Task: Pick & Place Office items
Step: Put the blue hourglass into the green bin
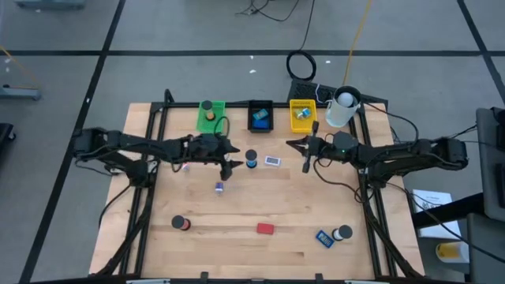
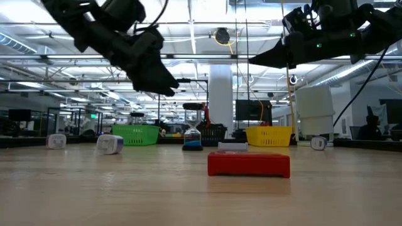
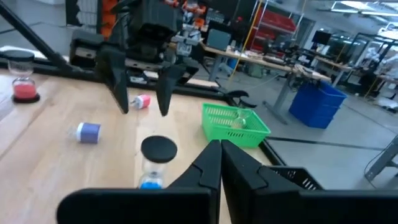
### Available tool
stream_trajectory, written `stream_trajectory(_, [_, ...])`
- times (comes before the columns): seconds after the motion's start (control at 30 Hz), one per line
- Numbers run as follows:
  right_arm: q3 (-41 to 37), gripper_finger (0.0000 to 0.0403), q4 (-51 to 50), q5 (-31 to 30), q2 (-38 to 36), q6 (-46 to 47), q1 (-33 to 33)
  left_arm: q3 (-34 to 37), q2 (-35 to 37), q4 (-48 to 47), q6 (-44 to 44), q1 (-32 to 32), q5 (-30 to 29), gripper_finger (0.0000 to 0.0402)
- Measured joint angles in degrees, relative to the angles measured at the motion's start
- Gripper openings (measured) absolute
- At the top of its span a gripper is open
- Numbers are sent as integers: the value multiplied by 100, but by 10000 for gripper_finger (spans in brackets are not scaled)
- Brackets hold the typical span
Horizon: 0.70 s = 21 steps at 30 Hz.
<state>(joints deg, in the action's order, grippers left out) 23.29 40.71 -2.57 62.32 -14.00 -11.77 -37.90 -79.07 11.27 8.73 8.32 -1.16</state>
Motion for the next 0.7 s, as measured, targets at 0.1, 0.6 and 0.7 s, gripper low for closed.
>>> stream_trajectory(0.1, [0, 1, -30, -11, 3, 0, 25, -346, -247, -195, -129, 0, 3, 313])
stream_trajectory(0.6, [0, 1, -22, -7, 7, -20, 63, -725, -1228, 234, -717, 177, 22, 356])
stream_trajectory(0.7, [0, 1, -22, -8, 7, -20, 62, -721, -1386, 488, -823, 162, 21, 358])
